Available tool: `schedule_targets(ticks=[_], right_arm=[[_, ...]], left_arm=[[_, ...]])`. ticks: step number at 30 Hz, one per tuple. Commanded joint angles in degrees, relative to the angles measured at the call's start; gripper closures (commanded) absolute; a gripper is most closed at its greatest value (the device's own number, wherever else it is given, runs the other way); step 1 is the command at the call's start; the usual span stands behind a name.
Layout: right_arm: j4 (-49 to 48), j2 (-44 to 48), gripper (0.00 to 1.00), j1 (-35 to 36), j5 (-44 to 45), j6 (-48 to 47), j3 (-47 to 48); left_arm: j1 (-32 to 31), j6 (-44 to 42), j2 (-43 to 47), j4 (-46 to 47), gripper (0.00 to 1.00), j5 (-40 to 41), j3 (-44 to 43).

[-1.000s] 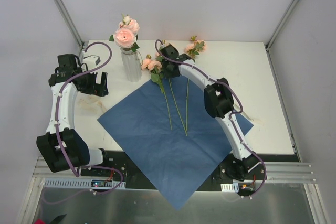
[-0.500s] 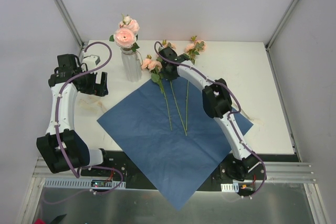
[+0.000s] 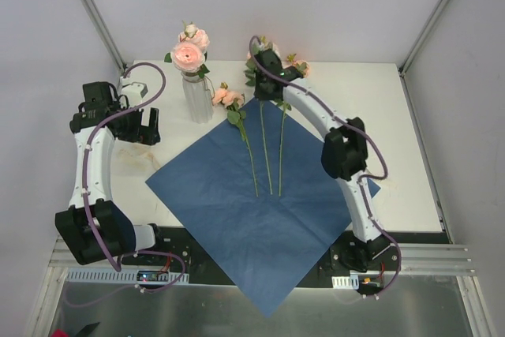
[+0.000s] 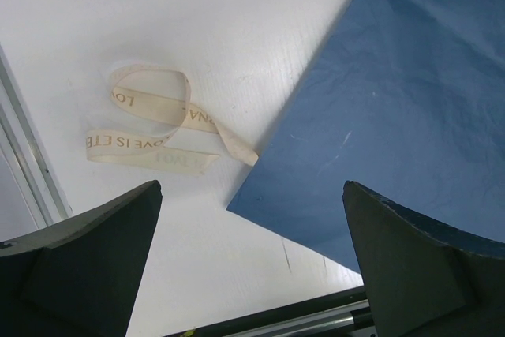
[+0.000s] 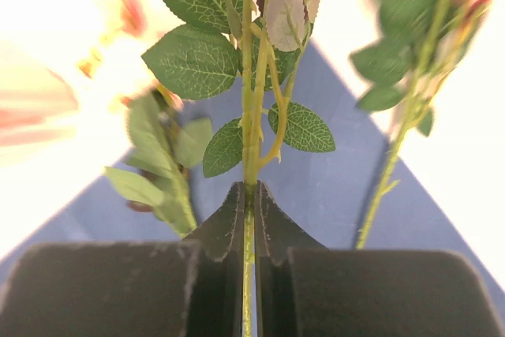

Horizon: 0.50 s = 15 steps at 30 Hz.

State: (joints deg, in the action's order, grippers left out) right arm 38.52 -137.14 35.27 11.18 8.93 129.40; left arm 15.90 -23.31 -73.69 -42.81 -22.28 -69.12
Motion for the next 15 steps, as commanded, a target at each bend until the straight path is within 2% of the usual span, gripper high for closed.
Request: schedule_targets(ticks=[1,3,4,6,7,9,10,11,12,15], right_arm=[[-13.24,20.84,0.99,-1.96,0.42,0.83,-3.24],[-19.86,27.50,0.99,-1.96,-1.50,0.04,-7.56],[-26.85,29.54,0.99,-1.52,-1.95,-0.49,-11.50],[-34.88,34.80,0.99,-0.73,-4.91,-2.15,-15.83],[-45.97,36.49,0.99,-0.29,-6.16,-4.86,-18.29],[-59.46,40.70,0.99,2.17,-8.44,-8.56,-27.07],[-71.19,41.16,0.99,4.26,-8.80,-13.71,-28.93],[-74.87,41.08,0.99,4.98,-9.85,-14.72,-28.07],[-78.04,39.60,0.99,5.34,-15.34,-14.82,-25.80],[-77.73,34.34,0.99,6.83,-22.84,-13.58,-14.68]], left_arm=[[2.46,2.38,0.30,-1.23,0.01,-2.14,-4.08],[3.95,4.85,-0.66,-1.40,0.01,-3.72,-4.79],[4.40,5.55,-0.93,-1.49,0.01,-4.25,-5.66],[6.24,7.75,-2.06,-1.58,0.01,-5.75,-6.37],[6.77,8.45,-2.51,-1.58,0.01,-6.71,-7.07],[7.30,9.42,-3.73,-2.10,0.01,-7.60,-7.60],[7.39,9.51,-3.91,-2.28,0.01,-8.21,-7.69],[7.48,9.51,-4.09,-2.46,0.01,-8.39,-7.69],[7.56,9.25,-4.01,-2.63,0.01,-8.74,-7.52],[7.56,8.81,-3.65,-2.63,0.01,-9.27,-7.17]])
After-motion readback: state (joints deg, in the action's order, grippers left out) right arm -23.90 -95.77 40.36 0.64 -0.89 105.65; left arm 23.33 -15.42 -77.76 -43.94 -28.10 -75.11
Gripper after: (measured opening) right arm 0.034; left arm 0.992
